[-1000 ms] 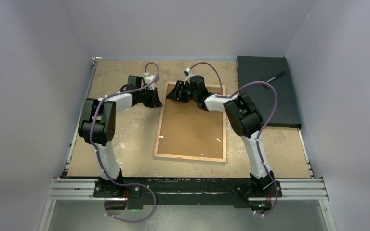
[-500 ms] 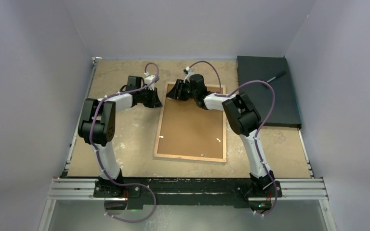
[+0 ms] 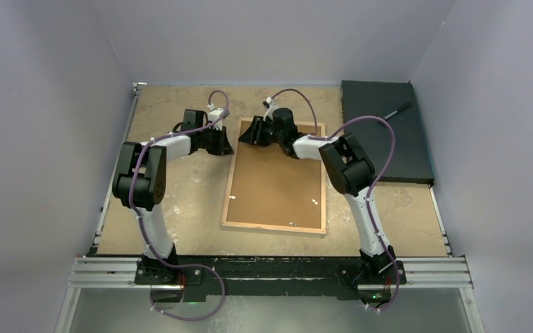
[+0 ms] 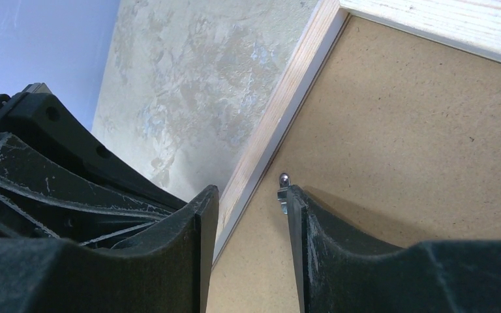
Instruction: Put the photo into the frame
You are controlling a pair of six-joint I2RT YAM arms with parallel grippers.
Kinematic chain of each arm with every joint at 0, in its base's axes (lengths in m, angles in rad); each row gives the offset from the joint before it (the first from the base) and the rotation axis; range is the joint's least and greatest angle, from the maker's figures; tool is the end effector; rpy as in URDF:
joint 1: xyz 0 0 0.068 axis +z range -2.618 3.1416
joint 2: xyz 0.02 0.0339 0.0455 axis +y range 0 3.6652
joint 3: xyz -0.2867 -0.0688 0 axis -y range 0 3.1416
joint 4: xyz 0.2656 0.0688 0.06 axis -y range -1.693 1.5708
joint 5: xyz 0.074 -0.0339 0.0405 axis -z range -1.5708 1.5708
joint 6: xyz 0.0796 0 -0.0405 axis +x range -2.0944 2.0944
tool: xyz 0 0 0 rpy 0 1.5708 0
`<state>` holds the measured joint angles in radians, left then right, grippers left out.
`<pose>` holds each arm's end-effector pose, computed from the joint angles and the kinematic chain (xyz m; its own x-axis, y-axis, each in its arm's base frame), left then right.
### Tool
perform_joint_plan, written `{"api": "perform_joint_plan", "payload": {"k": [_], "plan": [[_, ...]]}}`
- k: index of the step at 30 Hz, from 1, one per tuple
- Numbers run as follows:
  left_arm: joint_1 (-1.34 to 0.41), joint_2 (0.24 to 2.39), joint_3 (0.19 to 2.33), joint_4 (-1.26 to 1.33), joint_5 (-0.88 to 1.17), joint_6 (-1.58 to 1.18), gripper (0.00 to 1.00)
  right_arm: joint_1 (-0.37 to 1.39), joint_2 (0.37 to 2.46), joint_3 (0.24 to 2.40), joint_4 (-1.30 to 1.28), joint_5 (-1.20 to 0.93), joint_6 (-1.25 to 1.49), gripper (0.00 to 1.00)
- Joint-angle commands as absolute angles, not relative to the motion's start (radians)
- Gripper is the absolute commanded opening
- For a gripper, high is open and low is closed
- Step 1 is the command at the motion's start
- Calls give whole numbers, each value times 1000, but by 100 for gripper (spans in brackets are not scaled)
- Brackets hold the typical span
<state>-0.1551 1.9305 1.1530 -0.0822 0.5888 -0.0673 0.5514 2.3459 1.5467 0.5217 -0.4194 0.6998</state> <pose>0.4316 -0.1122 0.1321 -0.7796 0.0653 -0.6229 0.4351 0.7718 -0.4637 0.4855 0.3367 0.1296 -0.7015 0.2591 -0.6639 -0.4709 0.5306 0.7048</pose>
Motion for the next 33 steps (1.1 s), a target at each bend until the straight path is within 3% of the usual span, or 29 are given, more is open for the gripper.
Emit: {"api": "perform_joint_plan", "payload": {"k": [1,33], "plan": [[-152,1935,1117,-161,583,-42,0,561,2352,1540,523,-457,688,46],[-151,1941,1105,-156,586,-33,0,580,2400,1565,554,-469,770,46]]}}
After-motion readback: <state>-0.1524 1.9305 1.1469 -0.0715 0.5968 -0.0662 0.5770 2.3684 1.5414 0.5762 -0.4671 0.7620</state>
